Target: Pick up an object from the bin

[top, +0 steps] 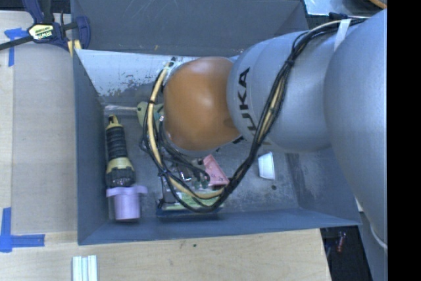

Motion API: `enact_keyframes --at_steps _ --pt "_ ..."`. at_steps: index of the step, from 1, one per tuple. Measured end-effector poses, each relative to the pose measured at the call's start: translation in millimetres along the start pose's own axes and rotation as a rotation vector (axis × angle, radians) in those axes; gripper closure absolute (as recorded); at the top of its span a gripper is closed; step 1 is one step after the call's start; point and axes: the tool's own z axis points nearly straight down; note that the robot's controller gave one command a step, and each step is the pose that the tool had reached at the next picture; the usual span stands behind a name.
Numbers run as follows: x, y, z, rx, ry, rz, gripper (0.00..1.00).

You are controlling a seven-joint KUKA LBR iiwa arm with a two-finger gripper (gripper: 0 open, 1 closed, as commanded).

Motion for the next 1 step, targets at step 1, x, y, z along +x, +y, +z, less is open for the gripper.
enact_keyframes --at_steps 1 --pt "-3.3 44.9 42.4 -0.003 -0.012 -0.031 0.00"
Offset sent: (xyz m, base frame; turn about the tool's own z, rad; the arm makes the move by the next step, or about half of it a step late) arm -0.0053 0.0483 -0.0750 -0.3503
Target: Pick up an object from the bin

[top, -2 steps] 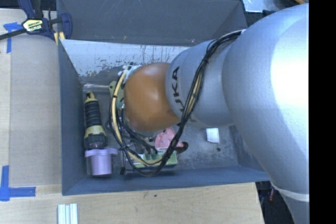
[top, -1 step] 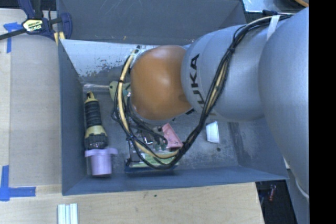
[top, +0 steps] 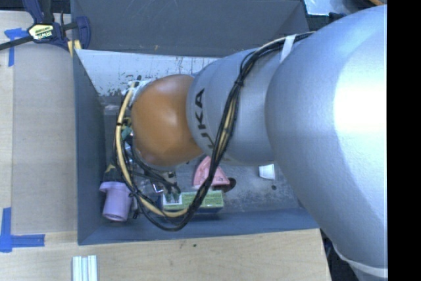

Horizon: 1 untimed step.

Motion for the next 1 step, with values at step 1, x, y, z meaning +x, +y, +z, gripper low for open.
enact_keyframes --at_steps 1 --pt "-11.9 0.8 22.5 0.005 -0.025 -0.312 0.00"
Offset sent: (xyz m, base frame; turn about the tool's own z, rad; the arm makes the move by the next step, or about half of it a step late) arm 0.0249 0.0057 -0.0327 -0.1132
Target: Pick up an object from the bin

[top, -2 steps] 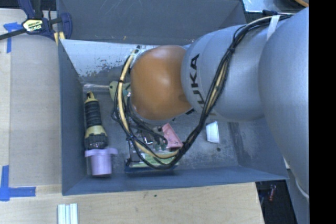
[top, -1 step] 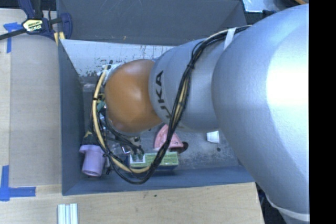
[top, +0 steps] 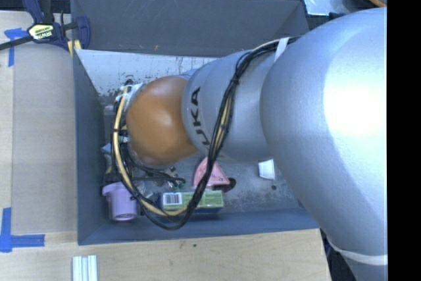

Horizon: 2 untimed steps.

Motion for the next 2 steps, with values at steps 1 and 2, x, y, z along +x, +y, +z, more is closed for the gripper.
enact_keyframes --at_steps 1,2 --pt "-11.1 -9.4 2.8 0.001 0.042 0.191 1.00" --pt "-11.2 -9.6 2.4 0.001 0.041 0.192 1.00"
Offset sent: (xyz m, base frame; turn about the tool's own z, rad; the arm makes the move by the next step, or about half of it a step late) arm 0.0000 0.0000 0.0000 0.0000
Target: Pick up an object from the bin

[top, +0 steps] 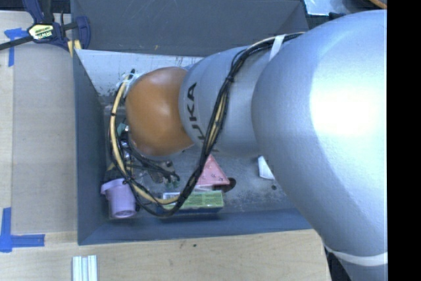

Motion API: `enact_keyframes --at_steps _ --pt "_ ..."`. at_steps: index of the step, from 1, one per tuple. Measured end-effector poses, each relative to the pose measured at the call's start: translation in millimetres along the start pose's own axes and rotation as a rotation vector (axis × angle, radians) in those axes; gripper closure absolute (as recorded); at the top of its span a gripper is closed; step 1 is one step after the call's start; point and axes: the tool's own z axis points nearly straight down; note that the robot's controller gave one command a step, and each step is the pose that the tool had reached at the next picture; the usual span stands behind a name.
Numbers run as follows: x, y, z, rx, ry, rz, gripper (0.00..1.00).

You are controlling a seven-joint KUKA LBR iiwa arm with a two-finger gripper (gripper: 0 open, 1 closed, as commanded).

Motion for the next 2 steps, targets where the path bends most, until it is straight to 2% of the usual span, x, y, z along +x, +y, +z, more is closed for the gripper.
enact_keyframes --at_steps 2 --pt "3.2 -2.6 -49.4 0.003 0.011 0.004 1.00"
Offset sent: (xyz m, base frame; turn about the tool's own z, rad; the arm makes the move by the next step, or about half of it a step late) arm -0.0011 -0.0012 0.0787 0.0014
